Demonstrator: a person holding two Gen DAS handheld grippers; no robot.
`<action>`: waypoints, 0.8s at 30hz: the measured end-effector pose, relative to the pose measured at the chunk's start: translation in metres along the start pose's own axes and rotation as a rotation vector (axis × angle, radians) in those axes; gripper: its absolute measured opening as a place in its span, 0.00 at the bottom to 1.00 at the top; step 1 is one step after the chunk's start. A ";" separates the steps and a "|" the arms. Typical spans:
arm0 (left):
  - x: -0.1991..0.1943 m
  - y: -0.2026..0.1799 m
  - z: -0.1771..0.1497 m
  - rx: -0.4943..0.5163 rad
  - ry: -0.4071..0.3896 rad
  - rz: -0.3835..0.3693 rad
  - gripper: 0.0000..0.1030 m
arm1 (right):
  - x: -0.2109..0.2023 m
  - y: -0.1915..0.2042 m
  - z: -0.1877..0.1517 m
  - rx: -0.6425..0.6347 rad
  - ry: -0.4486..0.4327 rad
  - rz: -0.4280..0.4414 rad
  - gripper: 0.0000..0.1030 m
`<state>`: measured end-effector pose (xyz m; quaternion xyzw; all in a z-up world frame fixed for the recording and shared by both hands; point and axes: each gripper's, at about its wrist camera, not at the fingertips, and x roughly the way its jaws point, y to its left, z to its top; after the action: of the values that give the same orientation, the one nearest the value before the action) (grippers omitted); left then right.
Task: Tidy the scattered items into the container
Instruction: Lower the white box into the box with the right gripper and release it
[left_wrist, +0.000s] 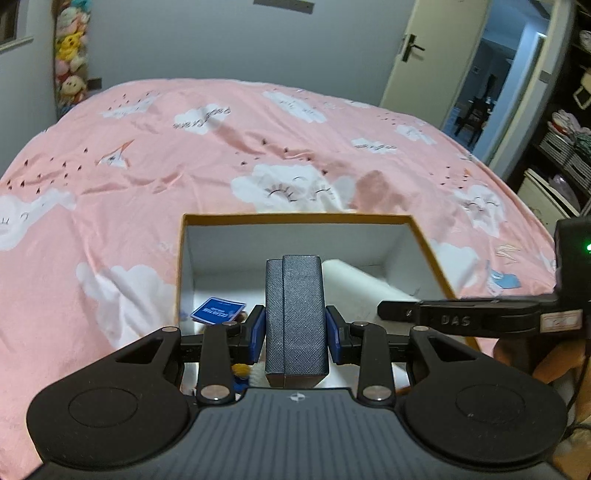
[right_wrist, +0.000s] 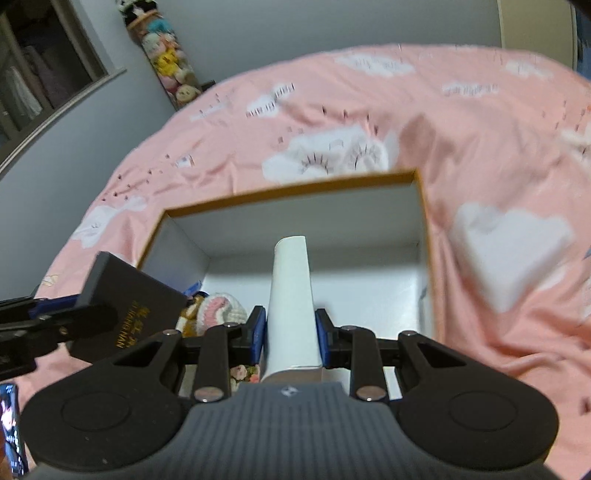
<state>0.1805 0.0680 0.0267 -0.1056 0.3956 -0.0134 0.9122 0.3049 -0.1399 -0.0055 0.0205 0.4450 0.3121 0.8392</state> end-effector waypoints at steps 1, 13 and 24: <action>0.003 0.003 0.000 -0.002 0.004 -0.001 0.37 | 0.007 -0.001 -0.001 0.015 0.009 0.002 0.30; 0.015 0.009 0.003 0.003 0.001 -0.035 0.37 | 0.044 -0.026 -0.016 0.133 0.198 0.031 0.30; 0.016 0.012 0.006 0.007 -0.032 -0.047 0.37 | 0.038 0.000 -0.008 -0.133 0.234 -0.130 0.29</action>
<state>0.1953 0.0791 0.0168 -0.1118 0.3782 -0.0346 0.9183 0.3141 -0.1212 -0.0382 -0.1005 0.5187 0.2862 0.7993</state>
